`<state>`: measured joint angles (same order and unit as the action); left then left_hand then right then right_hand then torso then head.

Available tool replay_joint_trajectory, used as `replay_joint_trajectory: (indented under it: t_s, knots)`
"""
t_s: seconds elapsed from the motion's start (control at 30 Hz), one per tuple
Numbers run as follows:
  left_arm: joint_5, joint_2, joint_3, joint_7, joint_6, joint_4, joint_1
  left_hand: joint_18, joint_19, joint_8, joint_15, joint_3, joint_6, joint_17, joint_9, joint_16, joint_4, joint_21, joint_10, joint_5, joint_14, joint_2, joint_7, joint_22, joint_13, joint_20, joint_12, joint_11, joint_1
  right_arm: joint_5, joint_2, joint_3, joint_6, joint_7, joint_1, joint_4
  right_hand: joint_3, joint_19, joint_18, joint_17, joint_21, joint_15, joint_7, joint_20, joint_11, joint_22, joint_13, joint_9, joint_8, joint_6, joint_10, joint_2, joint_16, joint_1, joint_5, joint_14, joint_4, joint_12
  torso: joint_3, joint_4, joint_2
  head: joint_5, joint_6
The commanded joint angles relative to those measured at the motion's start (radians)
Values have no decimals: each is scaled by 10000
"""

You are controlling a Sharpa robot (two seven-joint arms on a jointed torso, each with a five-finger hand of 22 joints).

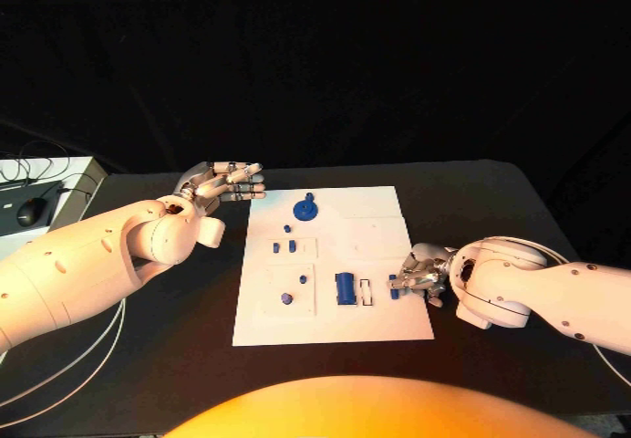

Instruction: Assemble the parts on the task board

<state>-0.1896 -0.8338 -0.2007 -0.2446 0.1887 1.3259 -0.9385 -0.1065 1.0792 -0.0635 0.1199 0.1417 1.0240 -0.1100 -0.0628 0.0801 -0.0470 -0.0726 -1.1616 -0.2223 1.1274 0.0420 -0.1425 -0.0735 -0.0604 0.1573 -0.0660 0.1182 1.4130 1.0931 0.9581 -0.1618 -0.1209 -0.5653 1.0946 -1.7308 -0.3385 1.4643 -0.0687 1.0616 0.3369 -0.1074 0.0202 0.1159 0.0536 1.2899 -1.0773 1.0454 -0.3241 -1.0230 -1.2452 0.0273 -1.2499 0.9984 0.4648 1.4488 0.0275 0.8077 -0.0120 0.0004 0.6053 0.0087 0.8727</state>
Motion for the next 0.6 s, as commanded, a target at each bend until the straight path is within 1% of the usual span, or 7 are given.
replay_joint_trajectory:
  t_s: [0.03, 0.3, 0.43, 0.6]
  knots:
    - [42, 15, -3, -54, -104, 14, 12, 53, -40, 12, -19, -53, 2, -11, 9, 33, 10, -1, 26, -21, -34, 64, -42, 4, 2, -24, 44, 49, -1, -923, 38, -14, -330, 277, 72, -127, -1724, 378, 12, -22, -56, -21, -31, 55, 22, 16, -10, 3, -62, -51, -36, 58, -11, -11, 30, 34, 1731, 63, 4, -7, -1, 2, -1]
    - [42, 12, -3, -56, -109, 12, 12, 55, -43, 10, -16, -69, -9, -3, 8, 32, -13, 1, 30, -19, -39, 57, -36, 4, 2, -25, 42, 50, 21, -1319, 42, 3, -400, 263, 268, -390, -1713, 381, 10, -25, -67, -22, -33, 55, 23, 26, -6, 1, -64, -58, -40, 58, -11, -12, 37, 35, 1744, 60, 3, 5, -3, 32, -1]
    - [42, 12, -3, -57, -110, 11, 12, 55, -43, 10, -16, -69, -9, -3, 8, 32, -13, 1, 30, -19, -39, 57, -36, 4, 2, -25, 42, 50, 21, -1410, -33, 4, -408, 256, 301, -458, -1703, 379, 8, -34, -93, -21, -32, 54, 22, 27, -5, -2, -61, -55, -42, 58, -5, -8, 44, 32, 1751, 59, 4, -4, -6, 50, -1]
    - [42, 20, -3, -57, -121, 7, 12, 55, -43, 10, -16, -69, -9, -3, 8, 32, -13, 1, 30, -19, -39, 57, -36, 4, 2, -25, 42, 50, 21, -1248, -161, 5, -352, 128, 325, -416, -1609, 383, 9, -41, -114, -23, -39, 52, 23, 42, 10, -18, -49, -57, -40, 38, 0, 15, 37, 33, 1752, 42, 6, 3, -7, 41, -1]
